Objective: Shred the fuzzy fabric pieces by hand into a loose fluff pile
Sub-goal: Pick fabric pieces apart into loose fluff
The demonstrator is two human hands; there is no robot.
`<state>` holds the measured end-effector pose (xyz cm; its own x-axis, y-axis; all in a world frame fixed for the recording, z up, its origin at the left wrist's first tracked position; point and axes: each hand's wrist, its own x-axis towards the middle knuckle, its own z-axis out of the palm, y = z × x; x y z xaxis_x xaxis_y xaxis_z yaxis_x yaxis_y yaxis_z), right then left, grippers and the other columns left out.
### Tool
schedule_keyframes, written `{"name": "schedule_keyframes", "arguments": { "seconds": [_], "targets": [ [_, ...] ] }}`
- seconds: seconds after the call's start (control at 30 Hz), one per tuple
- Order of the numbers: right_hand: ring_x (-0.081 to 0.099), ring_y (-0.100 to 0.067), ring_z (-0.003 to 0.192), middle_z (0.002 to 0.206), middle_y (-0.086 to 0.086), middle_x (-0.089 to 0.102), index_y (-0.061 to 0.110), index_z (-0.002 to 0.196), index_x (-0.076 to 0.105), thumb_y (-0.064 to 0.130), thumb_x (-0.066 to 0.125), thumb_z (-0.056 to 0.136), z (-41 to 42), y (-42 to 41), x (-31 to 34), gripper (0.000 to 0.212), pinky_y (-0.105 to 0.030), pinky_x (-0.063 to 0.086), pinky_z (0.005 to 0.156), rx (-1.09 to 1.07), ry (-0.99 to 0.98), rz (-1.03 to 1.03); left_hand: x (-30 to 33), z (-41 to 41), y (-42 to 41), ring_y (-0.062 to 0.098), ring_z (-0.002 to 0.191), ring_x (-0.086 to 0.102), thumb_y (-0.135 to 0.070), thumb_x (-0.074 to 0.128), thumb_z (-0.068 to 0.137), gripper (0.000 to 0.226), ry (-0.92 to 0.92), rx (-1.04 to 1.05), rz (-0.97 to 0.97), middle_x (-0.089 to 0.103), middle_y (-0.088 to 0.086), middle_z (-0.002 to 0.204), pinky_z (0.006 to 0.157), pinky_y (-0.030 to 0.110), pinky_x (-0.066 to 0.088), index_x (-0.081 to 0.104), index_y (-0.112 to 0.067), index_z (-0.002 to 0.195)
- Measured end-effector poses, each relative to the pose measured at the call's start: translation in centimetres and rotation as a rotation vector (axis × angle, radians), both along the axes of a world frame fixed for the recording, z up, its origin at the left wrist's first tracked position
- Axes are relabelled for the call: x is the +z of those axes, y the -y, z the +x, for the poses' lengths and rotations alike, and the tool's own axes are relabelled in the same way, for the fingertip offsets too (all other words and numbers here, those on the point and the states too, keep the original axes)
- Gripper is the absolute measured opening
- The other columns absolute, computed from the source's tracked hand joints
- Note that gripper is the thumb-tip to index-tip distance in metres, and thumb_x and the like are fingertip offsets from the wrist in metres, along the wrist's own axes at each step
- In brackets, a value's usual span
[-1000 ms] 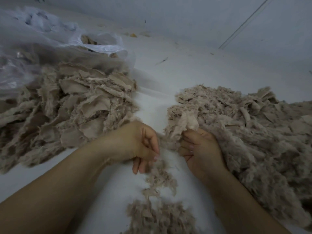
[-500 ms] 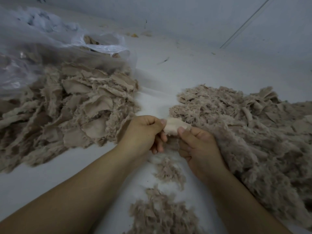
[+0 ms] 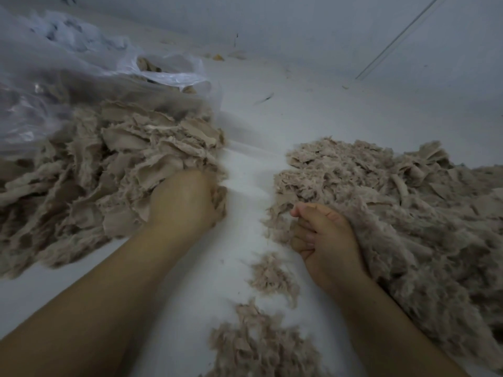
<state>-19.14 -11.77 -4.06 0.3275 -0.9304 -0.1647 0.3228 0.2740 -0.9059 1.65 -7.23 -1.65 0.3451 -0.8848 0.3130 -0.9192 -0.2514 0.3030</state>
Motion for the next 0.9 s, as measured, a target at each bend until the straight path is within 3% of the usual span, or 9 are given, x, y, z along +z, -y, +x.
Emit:
{"name": "schedule_keyframes", "arguments": {
  "seconds": [0.07,0.13,0.23,0.33,0.47,0.6,0.67,0.8,0.9],
  "targets": [
    [0.021,-0.004,0.04,0.052,0.003,0.028,0.009,0.068,0.059,0.009,0.049,0.1,0.1,0.0,0.0,0.033,-0.022,0.013,0.042,-0.008,0.011,0.011,0.3,-0.3,-0.5,0.03,0.072,0.063,-0.019,0.066,0.08,0.004,0.165,0.031,0.084,0.064,0.007,0.089,0.045,0.025,0.032,0.066,-0.015,0.079],
    [0.022,-0.004,0.039,0.05,0.005,0.029,0.011,0.065,0.058,0.009,0.048,0.1,0.1,0.0,0.1,0.036,-0.021,0.013,0.041,-0.014,0.034,0.025,0.8,-1.7,-0.7,0.032,0.059,0.057,-0.014,0.07,0.075,0.008,0.214,-0.051,0.002,0.058,0.013,0.092,0.043,0.021,0.019,0.064,-0.009,0.077],
    [0.023,-0.003,0.037,0.047,0.006,0.029,0.01,0.065,0.052,0.012,0.047,0.1,0.1,0.0,0.3,0.035,-0.019,0.014,0.039,-0.014,0.073,0.035,0.4,-4.6,-0.7,0.03,0.049,0.053,-0.021,0.066,0.074,0.016,0.237,-0.318,-0.157,0.052,0.009,0.092,0.039,0.025,0.033,0.065,-0.011,0.087],
    [0.024,-0.002,0.035,0.044,0.006,0.03,0.008,0.065,0.049,0.01,0.045,0.1,0.3,-0.1,0.5,0.036,-0.015,0.019,0.034,-0.021,0.123,0.049,-1.2,-7.0,0.0,0.025,0.072,0.06,-0.041,0.057,0.085,0.022,0.104,-0.548,0.03,0.047,-0.004,0.102,0.051,0.03,0.04,0.062,-0.025,0.1],
    [0.025,-0.002,0.034,0.042,0.007,0.031,0.008,0.065,0.049,0.011,0.047,0.1,0.3,0.0,0.7,0.035,-0.014,0.022,0.033,-0.038,0.122,0.065,-2.7,-6.6,1.3,0.023,0.085,0.059,-0.021,0.059,0.087,0.015,0.107,-0.555,0.008,0.053,-0.005,0.103,0.057,0.032,0.04,0.065,-0.021,0.101],
    [0.024,-0.003,0.037,0.047,0.005,0.032,0.008,0.066,0.055,0.01,0.048,0.1,0.2,0.0,0.4,0.035,-0.016,0.022,0.035,-0.043,0.102,0.052,-2.6,-5.3,1.5,0.004,0.056,0.053,-0.006,0.057,0.093,0.013,-0.602,-0.401,-0.167,0.056,-0.005,0.066,0.053,0.02,0.04,0.061,-0.013,0.084],
    [0.026,-0.005,0.04,0.051,0.004,0.035,0.008,0.077,0.062,0.008,0.052,0.099,0.2,0.0,0.4,0.024,-0.017,0.023,0.037,-0.002,0.015,-0.01,-2.1,-4.7,1.4,0.009,0.038,0.046,-0.005,0.056,0.096,0.017,-0.961,-0.355,-0.164,0.055,0.004,0.053,0.042,0.021,0.037,0.058,-0.014,0.082],
    [0.025,-0.007,0.043,0.053,0.003,0.05,0.021,0.073,0.073,0.01,0.059,0.095,0.4,-0.2,0.5,0.028,-0.018,0.024,0.04,0.135,-0.114,-0.121,-1.9,-4.8,1.2,0.019,0.031,0.043,-0.006,0.061,0.094,0.002,-1.226,-0.422,-0.033,0.054,0.017,0.048,0.035,0.018,0.031,0.06,-0.008,0.093],
    [0.027,-0.005,0.039,0.046,0.005,0.051,0.011,0.067,0.061,0.016,0.063,0.086,0.2,-0.3,0.7,0.02,-0.018,0.024,0.039,0.128,-0.073,-0.09,-2.1,-5.4,1.1,0.02,0.032,0.043,-0.011,0.061,0.095,0.004,-1.346,-0.424,0.029,0.057,0.018,0.053,0.035,0.017,0.03,0.06,-0.01,0.092]
  ]
}}
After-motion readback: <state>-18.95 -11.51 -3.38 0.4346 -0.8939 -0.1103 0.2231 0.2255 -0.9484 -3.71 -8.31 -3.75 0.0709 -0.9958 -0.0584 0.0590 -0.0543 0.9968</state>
